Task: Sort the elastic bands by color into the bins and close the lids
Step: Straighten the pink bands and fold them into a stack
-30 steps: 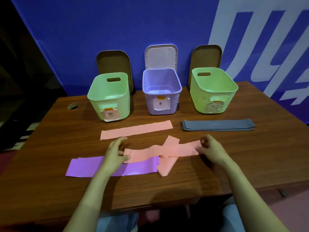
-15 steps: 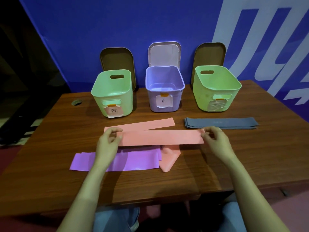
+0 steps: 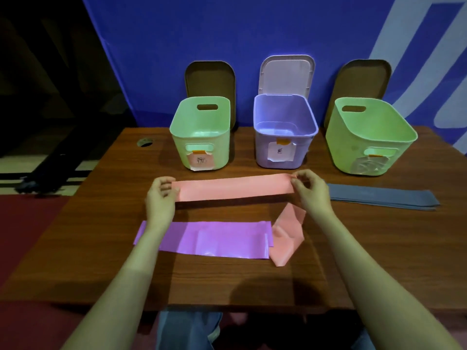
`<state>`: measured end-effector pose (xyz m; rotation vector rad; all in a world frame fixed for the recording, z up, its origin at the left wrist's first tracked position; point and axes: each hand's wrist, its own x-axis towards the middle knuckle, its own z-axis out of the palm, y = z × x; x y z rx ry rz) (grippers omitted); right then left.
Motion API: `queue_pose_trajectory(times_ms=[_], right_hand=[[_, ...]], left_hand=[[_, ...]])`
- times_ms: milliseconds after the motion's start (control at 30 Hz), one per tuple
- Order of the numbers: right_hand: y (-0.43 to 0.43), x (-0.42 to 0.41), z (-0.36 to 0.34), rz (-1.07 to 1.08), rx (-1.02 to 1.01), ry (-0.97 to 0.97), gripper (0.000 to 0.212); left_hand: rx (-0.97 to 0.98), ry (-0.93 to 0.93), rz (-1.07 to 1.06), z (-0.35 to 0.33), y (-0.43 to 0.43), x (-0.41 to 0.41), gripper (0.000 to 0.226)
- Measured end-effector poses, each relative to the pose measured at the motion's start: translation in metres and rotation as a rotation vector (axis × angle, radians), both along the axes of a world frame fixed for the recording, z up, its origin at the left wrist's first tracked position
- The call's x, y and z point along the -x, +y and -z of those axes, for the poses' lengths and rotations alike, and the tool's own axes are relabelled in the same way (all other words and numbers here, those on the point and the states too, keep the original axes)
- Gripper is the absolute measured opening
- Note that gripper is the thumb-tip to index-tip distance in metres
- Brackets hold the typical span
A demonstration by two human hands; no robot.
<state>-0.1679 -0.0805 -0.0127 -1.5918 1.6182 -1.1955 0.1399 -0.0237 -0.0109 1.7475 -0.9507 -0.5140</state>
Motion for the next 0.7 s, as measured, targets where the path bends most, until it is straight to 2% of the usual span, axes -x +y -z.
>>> queue_pose_trajectory(times_ms=[200,467,600,700], right_hand=[[-0.049,-0.015,0.016,0.111,-0.134,0.158,0.015],[-0.059,-0.021,0.033,0.141,-0.154,0.352,0.018],[-0.060,-0.026,0.034,0.153,-0.154,0.472,0.020],[-0.058,-0.028,0.034,0.148,-0.099,0.685,0.026]], left_hand=[[-0.166,-0.025,0.016,0.021,-0.045,-0.010,0.023],[-0.200,-0.128,0.032,0.038,-0.062,-0.005,0.021],[-0.205,-0.255,0.036,0.043,-0.066,-0.006,0.020],[-0.235,-0.426,0.042,0.041,-0.066,0.000,0.018]])
